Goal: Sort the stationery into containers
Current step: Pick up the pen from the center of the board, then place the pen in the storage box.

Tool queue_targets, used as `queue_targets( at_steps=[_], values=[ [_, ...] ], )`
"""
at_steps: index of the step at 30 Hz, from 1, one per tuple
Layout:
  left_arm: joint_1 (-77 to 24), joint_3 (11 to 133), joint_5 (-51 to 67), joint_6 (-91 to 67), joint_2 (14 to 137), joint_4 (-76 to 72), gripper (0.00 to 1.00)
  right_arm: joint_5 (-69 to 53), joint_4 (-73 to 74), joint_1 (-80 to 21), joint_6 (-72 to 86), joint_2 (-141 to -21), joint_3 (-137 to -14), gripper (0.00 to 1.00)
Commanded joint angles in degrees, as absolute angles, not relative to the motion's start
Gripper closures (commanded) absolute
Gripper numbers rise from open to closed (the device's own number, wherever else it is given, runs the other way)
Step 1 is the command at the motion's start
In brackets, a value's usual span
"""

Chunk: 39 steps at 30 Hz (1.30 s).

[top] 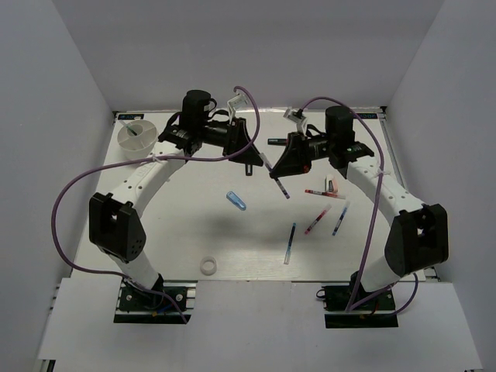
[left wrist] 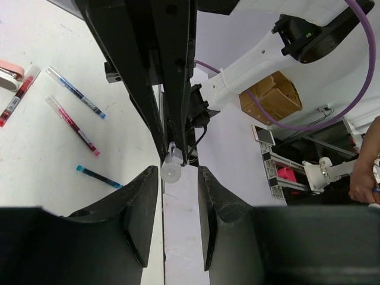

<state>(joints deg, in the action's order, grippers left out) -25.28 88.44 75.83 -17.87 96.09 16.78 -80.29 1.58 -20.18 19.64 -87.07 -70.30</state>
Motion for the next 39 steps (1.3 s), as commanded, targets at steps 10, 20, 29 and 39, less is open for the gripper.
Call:
queue_targets(
  at_steps=[10, 20, 29, 39],
  values=[
    [-26.1, 88.16, 75.5, -18.45, 92.64, 15.3, 0.65, -82.09, -2.11, -21.27, 21.09, -87.45, -69.61, 1.0],
    [-26.1, 86.22, 73.58, -21.54, 92.2, 14.32, 1.0, -79.98, -1.67, -20.66, 21.01, -87.01, -70.4, 0.83],
    [-23.74, 87.27, 45.63, -8.46, 86.41, 32.84, 1.0, -73.22, 3.6, -14.61, 19.95, -86.39, -74.53, 0.11],
    [-6.54, 111.11, 2.56, -1.85, 101.49, 48.42, 1.0, -54.43, 26.7, -9.93, -6.12, -84.99, -80.24, 0.12]
  ],
)
